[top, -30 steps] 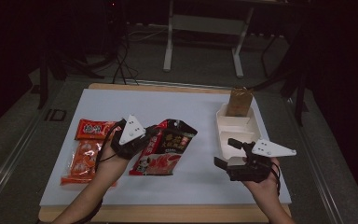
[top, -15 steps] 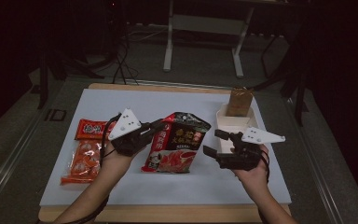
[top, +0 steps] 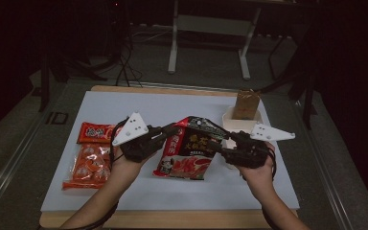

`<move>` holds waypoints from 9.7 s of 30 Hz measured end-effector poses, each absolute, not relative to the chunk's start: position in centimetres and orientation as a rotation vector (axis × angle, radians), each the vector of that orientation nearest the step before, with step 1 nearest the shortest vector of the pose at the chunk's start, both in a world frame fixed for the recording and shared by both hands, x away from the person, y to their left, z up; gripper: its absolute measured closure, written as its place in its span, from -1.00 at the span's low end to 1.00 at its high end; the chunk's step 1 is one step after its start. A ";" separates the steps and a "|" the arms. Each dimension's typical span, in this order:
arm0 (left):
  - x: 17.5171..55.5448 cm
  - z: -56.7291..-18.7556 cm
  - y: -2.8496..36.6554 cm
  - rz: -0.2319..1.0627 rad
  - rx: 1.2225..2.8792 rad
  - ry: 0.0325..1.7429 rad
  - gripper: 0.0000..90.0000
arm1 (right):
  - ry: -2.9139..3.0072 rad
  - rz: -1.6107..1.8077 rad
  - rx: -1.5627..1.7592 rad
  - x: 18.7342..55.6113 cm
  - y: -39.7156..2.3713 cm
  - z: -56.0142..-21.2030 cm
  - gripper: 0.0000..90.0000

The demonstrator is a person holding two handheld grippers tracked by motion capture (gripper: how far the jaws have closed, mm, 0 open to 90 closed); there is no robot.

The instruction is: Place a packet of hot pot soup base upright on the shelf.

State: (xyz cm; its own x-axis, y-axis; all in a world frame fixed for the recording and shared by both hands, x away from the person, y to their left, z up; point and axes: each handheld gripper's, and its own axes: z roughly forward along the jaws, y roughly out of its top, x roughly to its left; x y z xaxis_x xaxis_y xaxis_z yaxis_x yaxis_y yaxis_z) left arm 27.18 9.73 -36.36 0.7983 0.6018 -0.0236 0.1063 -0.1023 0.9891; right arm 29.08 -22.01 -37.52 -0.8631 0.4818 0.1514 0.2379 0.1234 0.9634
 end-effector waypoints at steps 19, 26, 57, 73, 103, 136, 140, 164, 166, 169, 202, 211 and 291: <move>28.0 -36.6 10.0 0.384 1.644 0.551 0.92 | 2.247 1.759 0.679 29.5 -22.2 -36.1 0.76; 28.0 -36.3 10.2 0.382 1.608 0.547 0.51 | 2.221 1.746 0.655 29.4 -22.6 -34.8 0.76; 25.2 -41.5 13.1 0.504 1.655 0.597 -0.94 | 2.011 1.701 0.787 35.0 -29.2 -31.5 0.75; 24.2 -44.9 14.7 0.464 1.690 0.628 -0.94 | 1.906 1.614 0.898 37.6 -34.1 -31.8 0.74; 23.9 -47.5 14.1 0.384 1.717 0.647 -0.94 | 1.933 1.424 0.838 41.6 -36.9 -36.4 0.73; 23.8 -47.8 14.3 0.379 1.714 0.655 -0.94 | 2.001 1.446 0.910 42.6 -36.4 -40.3 0.68; 23.8 -47.8 14.3 0.381 1.715 0.653 -0.94 | 2.014 1.452 0.930 42.5 -36.7 -41.4 0.63; 23.6 -47.2 14.1 0.390 1.780 0.727 -0.90 | 1.924 1.533 0.968 38.5 -36.0 -36.1 -0.11; 23.6 -47.1 14.1 0.402 1.783 0.735 -0.90 | 1.916 1.540 0.960 38.2 -35.8 -35.8 -0.16; 23.4 -46.6 14.7 0.412 1.772 0.735 -0.90 | 1.920 1.576 0.902 36.6 -34.5 -35.2 -0.48; 21.6 -46.9 20.9 0.471 1.782 0.868 -0.66 | 2.161 1.712 0.709 28.8 -28.9 -42.0 -0.61; 21.8 -47.5 24.3 0.518 1.797 0.999 -0.49 | 2.186 1.700 0.717 28.8 -28.5 -42.7 -0.63; 28.6 -52.7 28.0 0.597 1.934 1.590 1.00 | 2.263 1.751 0.699 27.3 -27.6 -43.6 -0.63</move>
